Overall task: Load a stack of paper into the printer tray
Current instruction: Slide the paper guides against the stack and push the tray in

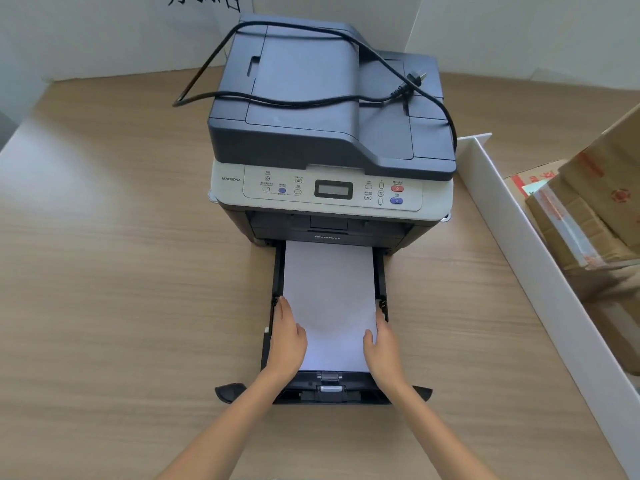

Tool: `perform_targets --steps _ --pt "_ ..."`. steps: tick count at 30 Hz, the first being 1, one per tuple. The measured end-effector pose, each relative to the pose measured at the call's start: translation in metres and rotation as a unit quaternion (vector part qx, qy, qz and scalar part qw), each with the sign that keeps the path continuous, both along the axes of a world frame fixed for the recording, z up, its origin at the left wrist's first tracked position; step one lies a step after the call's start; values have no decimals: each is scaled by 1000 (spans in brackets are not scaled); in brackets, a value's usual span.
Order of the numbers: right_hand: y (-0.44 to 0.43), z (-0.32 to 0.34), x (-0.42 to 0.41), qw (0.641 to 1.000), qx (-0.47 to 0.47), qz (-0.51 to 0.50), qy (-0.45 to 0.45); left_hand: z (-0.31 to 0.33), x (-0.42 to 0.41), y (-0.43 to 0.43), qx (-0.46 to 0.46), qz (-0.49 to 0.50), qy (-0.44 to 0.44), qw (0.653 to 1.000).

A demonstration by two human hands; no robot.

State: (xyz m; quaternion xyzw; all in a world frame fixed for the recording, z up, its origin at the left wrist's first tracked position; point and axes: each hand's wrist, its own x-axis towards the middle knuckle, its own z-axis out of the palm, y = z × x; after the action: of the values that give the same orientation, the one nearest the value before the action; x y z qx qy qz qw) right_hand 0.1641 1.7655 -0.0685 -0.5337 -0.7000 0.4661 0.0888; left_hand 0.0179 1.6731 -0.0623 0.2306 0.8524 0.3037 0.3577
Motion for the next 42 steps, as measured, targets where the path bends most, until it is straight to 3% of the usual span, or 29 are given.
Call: perform_targets --steps 9,13,18,23,30,42 --pt "-6 10 22 995 60 -73 -16 6 11 -20 16 -70 36 997" --pt "-1 7 34 993 64 -92 -33 13 3 -30 74 -8 52 996" --pt "-1 4 44 993 45 -72 -77 10 -22 -45 36 62 109 991" --pt "-7 -1 46 993 14 -38 -113 1 -25 -58 -14 37 78 996" --pt "-7 -4 47 993 4 -31 -111 2 -15 -61 -42 -2 126 991" --pt "-9 -8 49 995 20 0 -98 1 -14 -68 18 -6 99 995"
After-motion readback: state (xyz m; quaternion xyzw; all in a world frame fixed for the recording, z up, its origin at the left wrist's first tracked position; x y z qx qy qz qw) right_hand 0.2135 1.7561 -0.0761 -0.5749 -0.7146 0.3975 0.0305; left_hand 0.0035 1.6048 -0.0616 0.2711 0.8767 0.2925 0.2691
